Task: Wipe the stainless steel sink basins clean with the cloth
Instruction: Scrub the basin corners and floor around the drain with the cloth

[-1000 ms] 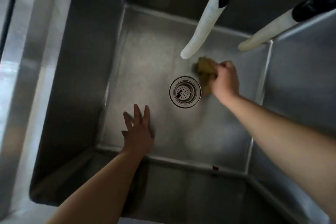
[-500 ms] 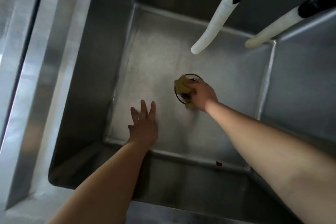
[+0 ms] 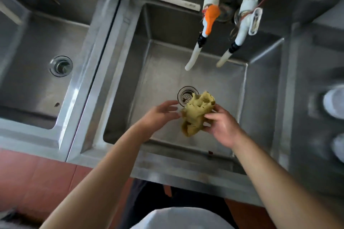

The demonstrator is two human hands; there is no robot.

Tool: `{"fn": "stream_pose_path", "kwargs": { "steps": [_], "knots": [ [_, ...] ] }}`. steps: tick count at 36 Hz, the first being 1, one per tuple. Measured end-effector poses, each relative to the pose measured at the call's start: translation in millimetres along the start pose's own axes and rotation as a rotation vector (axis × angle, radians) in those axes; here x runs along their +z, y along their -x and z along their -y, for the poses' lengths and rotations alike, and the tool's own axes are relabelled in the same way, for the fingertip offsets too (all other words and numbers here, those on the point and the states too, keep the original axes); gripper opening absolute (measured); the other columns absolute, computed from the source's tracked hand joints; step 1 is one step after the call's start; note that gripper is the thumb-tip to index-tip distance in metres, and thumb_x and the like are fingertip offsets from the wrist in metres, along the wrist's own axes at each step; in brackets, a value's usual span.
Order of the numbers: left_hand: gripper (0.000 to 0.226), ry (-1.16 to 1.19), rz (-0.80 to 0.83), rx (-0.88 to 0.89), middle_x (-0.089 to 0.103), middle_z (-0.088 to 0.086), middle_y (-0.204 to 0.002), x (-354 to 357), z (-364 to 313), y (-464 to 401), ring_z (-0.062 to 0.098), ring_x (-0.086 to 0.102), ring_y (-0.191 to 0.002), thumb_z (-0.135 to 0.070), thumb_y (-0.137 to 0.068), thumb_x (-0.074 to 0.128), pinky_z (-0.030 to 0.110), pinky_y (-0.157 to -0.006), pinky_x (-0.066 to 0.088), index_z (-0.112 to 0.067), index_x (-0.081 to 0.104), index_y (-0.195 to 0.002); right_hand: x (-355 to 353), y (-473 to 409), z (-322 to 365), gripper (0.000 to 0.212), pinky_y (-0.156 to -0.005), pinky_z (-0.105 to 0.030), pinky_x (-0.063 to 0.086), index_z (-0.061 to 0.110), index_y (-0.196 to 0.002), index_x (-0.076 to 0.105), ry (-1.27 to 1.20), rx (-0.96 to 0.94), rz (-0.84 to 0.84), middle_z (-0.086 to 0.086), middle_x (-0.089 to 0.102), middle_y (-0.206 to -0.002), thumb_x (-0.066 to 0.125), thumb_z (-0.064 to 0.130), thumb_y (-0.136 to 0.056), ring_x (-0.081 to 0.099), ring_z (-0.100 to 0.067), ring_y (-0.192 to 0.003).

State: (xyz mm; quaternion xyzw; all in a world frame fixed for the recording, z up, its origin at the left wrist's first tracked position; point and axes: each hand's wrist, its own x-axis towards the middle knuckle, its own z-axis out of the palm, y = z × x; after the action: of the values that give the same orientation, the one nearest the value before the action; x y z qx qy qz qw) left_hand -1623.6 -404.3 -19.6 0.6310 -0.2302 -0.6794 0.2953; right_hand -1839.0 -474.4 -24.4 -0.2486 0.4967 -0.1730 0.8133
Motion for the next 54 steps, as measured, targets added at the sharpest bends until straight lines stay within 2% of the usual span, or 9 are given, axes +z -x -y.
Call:
{"fn": "stream_pose_path", "kwargs": {
  "steps": [6, 15, 21, 26, 31, 37, 41, 48, 54],
  "knots": [
    [0.038, 0.339, 0.137, 0.073, 0.065, 0.017, -0.124, 17, -23, 74, 0.034, 0.063, -0.117, -0.010, -0.093, 0.064, 0.048, -0.101, 0.050, -0.013, 0.059, -0.131, 20, 50, 20, 0.040, -0.083, -0.043, 0.054, 0.015, -0.117, 0.066, -0.258, 0.011, 0.241, -0.016, 0.067, -0.112, 0.054, 0.016, -0.079, 0.063, -0.030, -0.098],
    [0.020, 0.161, -0.215, 0.228, 0.066, 0.008, -0.091, 5, -9, 128, 0.022, 0.066, -0.088, 0.000, -0.085, 0.071, 0.031, -0.082, 0.058, -0.011, 0.072, -0.101, 58, 60, 11, 0.055, -0.086, -0.045, 0.055, 0.014, -0.121, 0.071, -0.029, 0.072, 0.332, -0.016, 0.070, -0.117, 0.069, 0.051, -0.081, 0.068, -0.029, -0.105],
    [0.018, 0.083, -0.310, 0.451, 0.067, 0.003, -0.080, -31, -13, 188, 0.006, 0.064, -0.071, 0.012, -0.087, 0.063, 0.018, -0.071, 0.052, 0.007, 0.066, -0.104, 97, 74, 17, 0.055, -0.086, -0.039, 0.056, 0.008, -0.123, 0.065, 0.182, -0.014, 0.504, -0.017, 0.065, -0.121, 0.081, 0.033, -0.077, 0.064, -0.031, -0.110],
    [0.017, 0.014, -0.299, 0.583, 0.067, 0.015, -0.093, -83, -12, 246, 0.031, 0.065, -0.088, 0.005, -0.092, 0.060, 0.045, -0.087, 0.056, 0.000, 0.067, -0.107, 156, 89, 20, 0.047, -0.093, -0.031, 0.053, 0.017, -0.124, 0.067, 0.418, -0.139, 0.574, -0.012, 0.067, -0.122, 0.079, 0.020, -0.078, 0.064, -0.025, -0.115],
    [0.020, 0.069, -0.356, 0.626, 0.070, 0.001, -0.091, -143, 14, 290, 0.016, 0.067, -0.088, -0.004, -0.092, 0.064, 0.027, -0.079, 0.055, -0.014, 0.071, -0.108, 246, 98, -9, 0.042, -0.081, -0.024, 0.055, 0.022, -0.112, 0.072, 0.566, -0.307, 0.507, -0.006, 0.073, -0.101, 0.082, 0.014, -0.073, 0.068, -0.015, -0.097],
    [0.018, 0.099, -0.495, 0.696, 0.071, 0.011, -0.093, -228, 62, 346, 0.023, 0.068, -0.088, -0.007, -0.095, 0.061, 0.044, -0.080, 0.057, -0.012, 0.071, -0.110, 358, 103, -69, 0.018, -0.083, -0.026, 0.058, 0.018, -0.086, 0.075, 0.562, -0.518, 0.343, -0.002, 0.074, -0.092, 0.080, 0.019, -0.069, 0.069, -0.014, -0.090],
    [0.021, 0.110, -0.628, 0.727, 0.072, 0.015, -0.099, -287, 95, 381, 0.033, 0.069, -0.092, -0.009, -0.090, 0.065, 0.050, -0.087, 0.057, -0.011, 0.072, -0.110, 427, 100, -110, 0.031, -0.077, -0.020, 0.056, -0.011, -0.090, 0.062, 0.508, -0.596, 0.329, -0.004, 0.075, -0.105, 0.078, 0.005, -0.069, 0.072, -0.015, -0.093],
    [0.042, 0.074, -0.738, 0.715, 0.073, -0.009, -0.085, -376, 136, 435, 0.005, 0.066, -0.077, 0.014, -0.087, 0.057, 0.021, -0.070, 0.052, -0.023, 0.073, -0.099, 538, 105, -151, 0.067, -0.087, -0.044, 0.059, 0.034, -0.129, 0.056, 0.772, -0.337, 0.544, -0.003, 0.067, -0.124, 0.073, -0.008, -0.080, 0.068, -0.023, -0.109],
    [0.037, 0.046, -0.826, 0.667, 0.074, -0.012, -0.090, -460, 152, 462, 0.005, 0.069, -0.085, 0.010, -0.089, 0.058, 0.020, -0.074, 0.055, -0.022, 0.073, -0.101, 632, 84, -173, 0.042, -0.096, -0.048, 0.054, 0.018, -0.114, 0.072, 1.002, -0.261, 0.682, -0.017, 0.068, -0.110, 0.077, -0.004, -0.078, 0.066, -0.031, -0.105]
  ]
}}
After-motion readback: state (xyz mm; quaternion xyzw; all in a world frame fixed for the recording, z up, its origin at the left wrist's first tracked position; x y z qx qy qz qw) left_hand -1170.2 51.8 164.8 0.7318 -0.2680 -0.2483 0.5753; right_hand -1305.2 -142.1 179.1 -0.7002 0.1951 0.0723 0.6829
